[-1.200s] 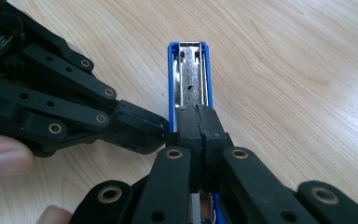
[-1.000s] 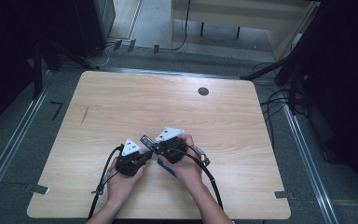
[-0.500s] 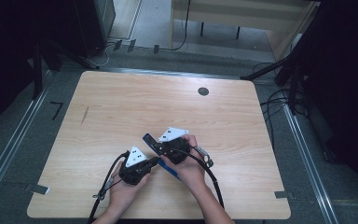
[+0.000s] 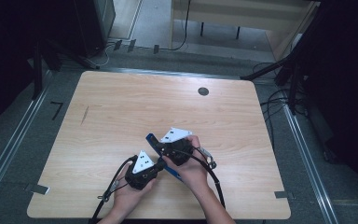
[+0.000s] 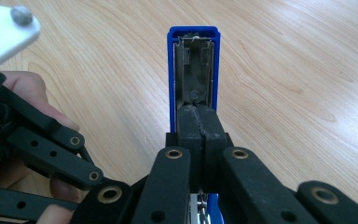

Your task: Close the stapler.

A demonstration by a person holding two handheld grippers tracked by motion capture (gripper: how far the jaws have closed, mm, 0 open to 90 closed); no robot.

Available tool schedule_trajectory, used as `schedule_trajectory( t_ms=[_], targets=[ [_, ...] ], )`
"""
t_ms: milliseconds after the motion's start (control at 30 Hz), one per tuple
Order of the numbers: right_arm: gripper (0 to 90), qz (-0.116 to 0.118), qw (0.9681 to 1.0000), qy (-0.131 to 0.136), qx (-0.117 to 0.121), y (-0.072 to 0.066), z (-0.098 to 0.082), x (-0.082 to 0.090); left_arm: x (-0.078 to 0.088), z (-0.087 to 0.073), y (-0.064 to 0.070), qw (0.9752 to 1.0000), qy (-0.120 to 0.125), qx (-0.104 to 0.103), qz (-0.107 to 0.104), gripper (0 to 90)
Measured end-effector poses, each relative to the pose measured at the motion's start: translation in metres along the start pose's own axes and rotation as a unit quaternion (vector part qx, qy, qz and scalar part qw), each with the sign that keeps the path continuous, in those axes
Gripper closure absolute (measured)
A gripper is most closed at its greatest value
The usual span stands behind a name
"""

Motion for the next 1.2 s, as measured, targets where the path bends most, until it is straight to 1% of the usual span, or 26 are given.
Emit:
schedule_trajectory(
  t_ms=[133,233,433,800,1033,1133,1200],
  targets=[
    [90.0,0.002,1.0,0.003,-0.001,0.001,-0.001,0.004,-0.003,0.0,0.005,0.9998,-0.011,-0.015,0.0,90.0],
    [90.0,0.0,1.0,0.004,-0.002,0.001,-0.001,0.007,-0.005,0.0,0.007,0.9996,-0.015,-0.022,0.002,90.0],
    [90.0,-0.001,1.0,0.006,-0.001,0.001,-0.002,0.011,-0.008,0.0,0.007,0.9995,-0.024,-0.018,0.002,90.0],
    [90.0,-0.002,0.9999,0.012,-0.002,0.001,-0.006,0.019,-0.011,-0.001,0.008,0.9986,-0.044,-0.028,0.006,90.0],
    [90.0,0.0,0.9998,0.017,-0.012,0.001,-0.01,0.025,-0.011,-0.001,0.008,0.9987,-0.043,-0.027,0.005,90.0],
    [90.0,0.0,0.9998,0.018,-0.011,0.002,-0.012,0.028,-0.011,-0.001,0.008,0.9987,-0.043,-0.026,0.004,90.0],
    [90.0,-0.002,0.9998,0.017,-0.012,0.001,-0.013,0.03,-0.011,-0.001,0.009,0.9986,-0.045,-0.029,0.006,90.0]
  ],
)
Point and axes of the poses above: each handheld gripper's, and its own axes: x roughly backward along the jaws, z roughly out of its top, y roughly to its right, the point moved 5 cm from there along -x, roughly forward along the jaws, and after that the axes turned 7 degrees about x, right-handed, at the moved point
